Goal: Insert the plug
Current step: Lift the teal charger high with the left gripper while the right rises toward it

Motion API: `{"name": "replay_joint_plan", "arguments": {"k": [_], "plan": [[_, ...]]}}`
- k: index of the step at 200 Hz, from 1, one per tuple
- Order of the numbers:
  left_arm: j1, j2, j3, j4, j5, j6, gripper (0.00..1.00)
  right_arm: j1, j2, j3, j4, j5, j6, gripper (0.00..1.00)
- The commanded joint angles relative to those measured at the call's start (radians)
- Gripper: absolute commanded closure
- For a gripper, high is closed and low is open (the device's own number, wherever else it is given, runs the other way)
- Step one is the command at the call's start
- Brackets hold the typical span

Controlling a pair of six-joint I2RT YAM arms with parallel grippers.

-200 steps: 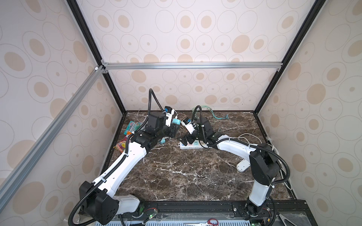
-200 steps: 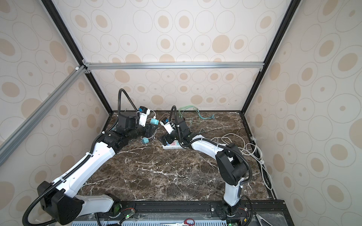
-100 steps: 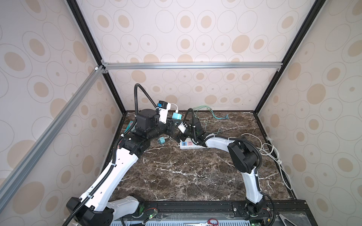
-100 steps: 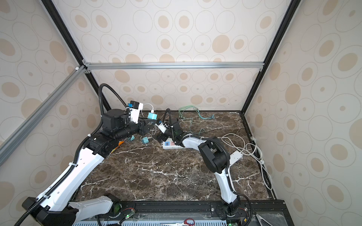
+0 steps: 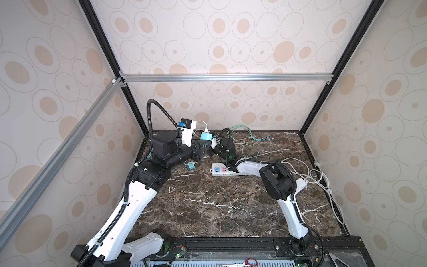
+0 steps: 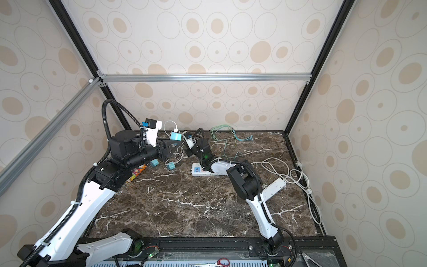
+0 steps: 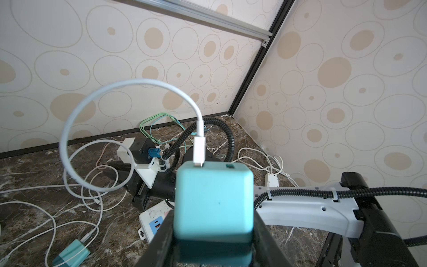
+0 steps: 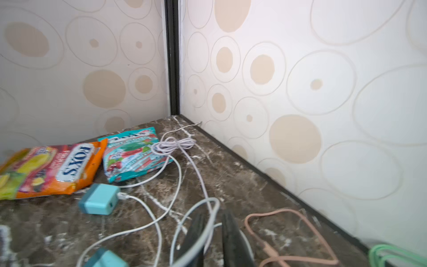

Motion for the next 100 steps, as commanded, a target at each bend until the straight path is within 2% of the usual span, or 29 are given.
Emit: {"name": "replay_joint_plan", "arguments": {"k": [1,46,74,100], "plan": [[0.006,-0.041,0.005,0.041,0.047,0.012,1.00,-0.018,-0.103,0.036,0.069,0.086,-0.012,0.97],[0.003,-0.005,-0.027,0.062,0.155,0.002,1.00,-0.069,-0.106,0.148,0.061,0.163,0.019,1.00],[0.001,0.014,-0.022,0.062,0.153,0.009,1.00,-0.104,-0.115,0.208,0.085,0.256,0.095,1.00],[0.001,0.020,-0.018,0.063,0.142,0.017,1.00,-0.134,-0.155,0.229,0.105,0.275,0.115,1.00]]}}
